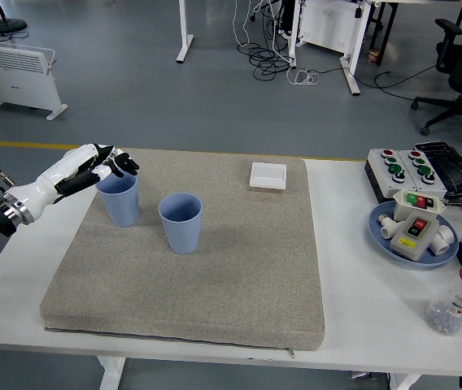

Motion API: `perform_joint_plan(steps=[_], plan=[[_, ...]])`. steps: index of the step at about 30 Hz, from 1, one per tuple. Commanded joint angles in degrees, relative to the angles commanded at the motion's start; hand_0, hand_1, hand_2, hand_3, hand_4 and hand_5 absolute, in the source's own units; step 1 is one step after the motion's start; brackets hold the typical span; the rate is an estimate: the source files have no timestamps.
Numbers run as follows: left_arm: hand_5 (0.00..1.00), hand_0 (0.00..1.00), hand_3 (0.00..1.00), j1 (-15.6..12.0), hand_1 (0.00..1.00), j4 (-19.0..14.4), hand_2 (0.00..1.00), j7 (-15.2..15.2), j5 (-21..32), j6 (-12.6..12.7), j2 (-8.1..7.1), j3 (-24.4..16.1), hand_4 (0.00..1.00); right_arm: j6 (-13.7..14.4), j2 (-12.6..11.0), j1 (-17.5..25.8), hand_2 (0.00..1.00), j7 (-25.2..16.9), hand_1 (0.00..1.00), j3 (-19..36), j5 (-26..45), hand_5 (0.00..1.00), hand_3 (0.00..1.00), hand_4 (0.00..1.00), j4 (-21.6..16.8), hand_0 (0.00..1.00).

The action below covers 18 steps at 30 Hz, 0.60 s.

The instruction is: Push cup pick cup insert cup

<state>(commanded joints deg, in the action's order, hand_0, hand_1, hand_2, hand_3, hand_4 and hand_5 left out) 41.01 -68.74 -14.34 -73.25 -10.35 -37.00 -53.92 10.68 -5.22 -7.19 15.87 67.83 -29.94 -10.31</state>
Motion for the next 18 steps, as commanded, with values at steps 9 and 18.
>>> perform_joint_plan(steps=[9, 18], plan=[[0.736, 0.911, 0.950, 13.5, 0.920, -2.7, 0.998, 11.6, -9.9, -3.7, 1.70, 13.1, 0.971, 0.1, -0.1, 0.0, 0.669, 0.0, 0.652, -1.1, 1.7, 0.503, 0.586, 0.125, 0.0, 0.723], [0.631, 0.998, 0.998, 22.1, 0.993, 7.7, 0.998, 13.4, -12.4, -4.9, 8.28, 25.8, 0.998, 0.1, -0.2, 0.2, 0.670, 0.0, 0.652, -1.8, 2.2, 0.504, 0.586, 0.125, 0.0, 0.723]])
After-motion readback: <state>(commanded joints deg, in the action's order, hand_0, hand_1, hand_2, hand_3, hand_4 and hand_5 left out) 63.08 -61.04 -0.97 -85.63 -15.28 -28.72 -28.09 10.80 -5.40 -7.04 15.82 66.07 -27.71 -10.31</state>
